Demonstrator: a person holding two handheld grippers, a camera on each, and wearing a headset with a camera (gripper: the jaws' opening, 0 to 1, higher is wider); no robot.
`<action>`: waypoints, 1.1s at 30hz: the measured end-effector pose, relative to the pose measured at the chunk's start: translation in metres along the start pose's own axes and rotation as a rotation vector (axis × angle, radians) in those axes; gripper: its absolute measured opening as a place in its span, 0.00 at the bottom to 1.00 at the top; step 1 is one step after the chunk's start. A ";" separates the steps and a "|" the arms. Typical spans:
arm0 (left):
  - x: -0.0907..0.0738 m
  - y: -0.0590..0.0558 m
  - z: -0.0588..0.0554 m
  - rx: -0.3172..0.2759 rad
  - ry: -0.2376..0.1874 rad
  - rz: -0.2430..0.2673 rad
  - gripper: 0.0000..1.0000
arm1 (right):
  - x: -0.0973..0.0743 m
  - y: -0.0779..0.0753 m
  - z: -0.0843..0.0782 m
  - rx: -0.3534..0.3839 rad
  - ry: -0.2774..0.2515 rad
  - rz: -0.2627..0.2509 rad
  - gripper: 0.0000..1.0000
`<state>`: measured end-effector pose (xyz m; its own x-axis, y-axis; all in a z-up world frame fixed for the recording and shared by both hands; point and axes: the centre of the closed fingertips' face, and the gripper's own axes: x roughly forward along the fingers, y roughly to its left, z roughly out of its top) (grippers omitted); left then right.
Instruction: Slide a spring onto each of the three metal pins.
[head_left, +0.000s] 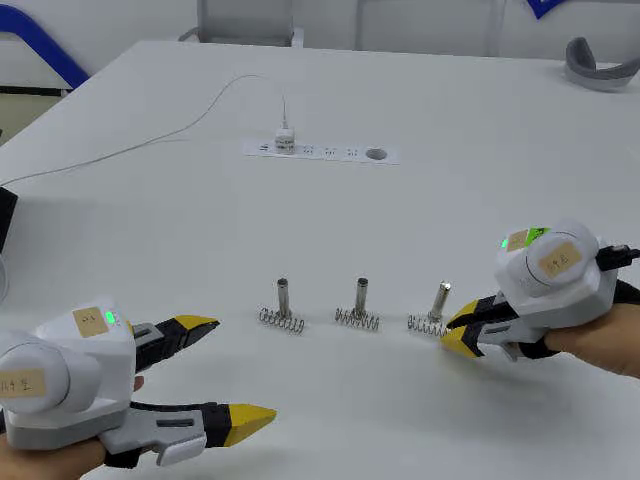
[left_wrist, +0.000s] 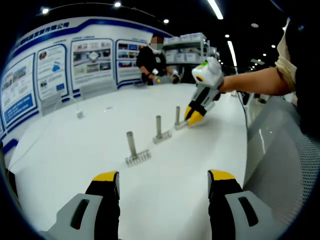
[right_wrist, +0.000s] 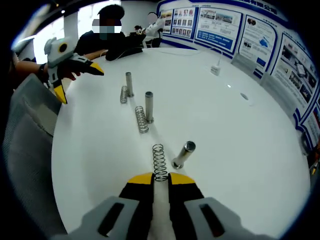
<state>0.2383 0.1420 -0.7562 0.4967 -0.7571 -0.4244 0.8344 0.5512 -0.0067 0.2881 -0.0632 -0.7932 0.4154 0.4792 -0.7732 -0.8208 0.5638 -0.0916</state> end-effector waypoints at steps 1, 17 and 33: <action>0.000 0.000 0.000 0.000 0.000 -0.001 0.73 | 0.000 0.000 0.001 -0.003 -0.001 0.000 0.12; 0.000 -0.001 -0.001 0.003 0.000 -0.003 0.73 | -0.005 0.001 0.010 -0.031 -0.006 -0.005 0.12; 0.000 -0.001 0.000 0.004 -0.001 -0.004 0.73 | -0.009 0.002 0.019 -0.044 -0.010 -0.007 0.12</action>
<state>0.2371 0.1415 -0.7562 0.4935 -0.7597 -0.4235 0.8373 0.5467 -0.0049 0.2898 -0.0534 -0.7747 0.4247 0.4820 -0.7663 -0.8342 0.5372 -0.1244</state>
